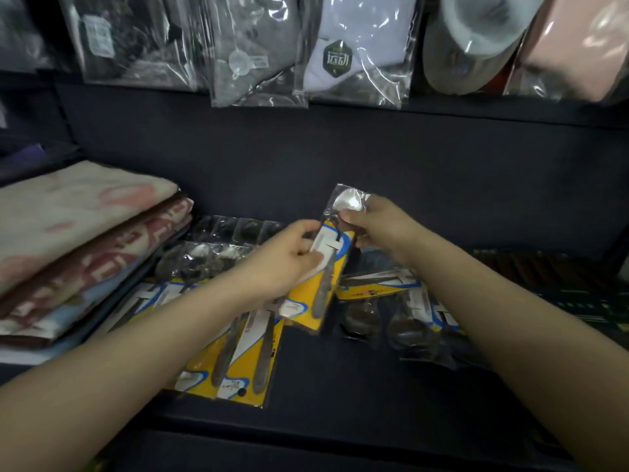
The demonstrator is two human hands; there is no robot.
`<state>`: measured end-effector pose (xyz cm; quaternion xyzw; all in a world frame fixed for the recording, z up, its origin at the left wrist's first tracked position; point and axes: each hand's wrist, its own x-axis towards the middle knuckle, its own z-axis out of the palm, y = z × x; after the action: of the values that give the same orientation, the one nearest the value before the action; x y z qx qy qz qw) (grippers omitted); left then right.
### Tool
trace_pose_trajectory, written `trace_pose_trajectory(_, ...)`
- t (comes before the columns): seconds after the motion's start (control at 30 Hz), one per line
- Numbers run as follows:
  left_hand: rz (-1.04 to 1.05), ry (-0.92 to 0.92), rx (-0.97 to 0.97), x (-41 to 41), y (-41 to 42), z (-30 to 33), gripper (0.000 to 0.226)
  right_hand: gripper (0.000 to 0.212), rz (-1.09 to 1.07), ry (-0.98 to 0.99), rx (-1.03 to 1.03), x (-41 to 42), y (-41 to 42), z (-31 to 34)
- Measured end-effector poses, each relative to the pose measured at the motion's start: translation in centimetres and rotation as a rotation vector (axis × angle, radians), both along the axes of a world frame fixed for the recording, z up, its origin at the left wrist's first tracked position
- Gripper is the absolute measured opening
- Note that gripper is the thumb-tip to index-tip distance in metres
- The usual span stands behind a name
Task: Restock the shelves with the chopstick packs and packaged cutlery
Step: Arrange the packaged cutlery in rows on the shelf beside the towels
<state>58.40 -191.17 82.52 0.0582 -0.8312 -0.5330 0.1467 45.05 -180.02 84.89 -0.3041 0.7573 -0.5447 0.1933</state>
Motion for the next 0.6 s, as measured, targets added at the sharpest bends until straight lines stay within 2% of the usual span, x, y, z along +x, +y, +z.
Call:
trace_pose_trajectory(0.1,-0.038,-0.051,-0.588,0.9,-1.0,-0.1,0.042,0.020,-0.071,-0.004,-0.013,-0.7,-1.3,-0.7)
trace_pose_trajectory(0.17,-0.042,-0.013,-0.856,2.0,-2.1,-0.6,0.037,0.022,-0.186,-0.020,0.024,-1.4,-1.9,-1.2)
trace_pose_trajectory(0.27,-0.118,0.026,-0.891,3.4,-3.1,-1.2,0.041,0.026,-0.322,-0.164,0.027,-1.9,-2.9,-2.0)
trace_pose_trajectory(0.33,-0.196,0.015,-0.872,3.9,-3.6,-1.6,0.053,0.024,-0.356,-0.168,0.112,-2.2,-3.8,-2.8)
trace_pose_trajectory(0.43,-0.236,0.011,-0.910,4.1,-4.0,-2.2,0.059,0.021,-0.322,-0.151,0.236,-2.3,-5.2,-3.7)
trace_pose_trajectory(0.6,-0.292,-0.044,-1.045,3.8,-3.9,-3.0,0.067,0.030,-0.214,-0.152,0.238,-2.5,-5.9,-4.7)
